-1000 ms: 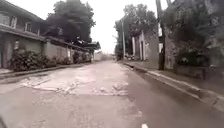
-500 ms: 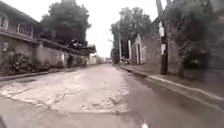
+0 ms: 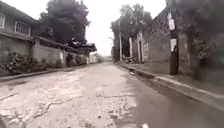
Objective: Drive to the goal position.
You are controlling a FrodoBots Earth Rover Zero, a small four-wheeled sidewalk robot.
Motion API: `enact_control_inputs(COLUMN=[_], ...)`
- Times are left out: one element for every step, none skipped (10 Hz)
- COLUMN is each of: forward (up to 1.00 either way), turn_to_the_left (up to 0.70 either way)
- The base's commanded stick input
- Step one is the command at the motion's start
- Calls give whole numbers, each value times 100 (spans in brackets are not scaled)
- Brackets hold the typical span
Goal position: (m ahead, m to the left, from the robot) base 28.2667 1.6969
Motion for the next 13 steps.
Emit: enact_control_inputs(forward=[100, 100, 100, 100, 100, 100, 100, 100, 100, 100, 100, 100, 100], turn_to_the_left=[0, 0, 0, 0, 0, 0, 0, 0, 0, 0, 0, 0, 0])
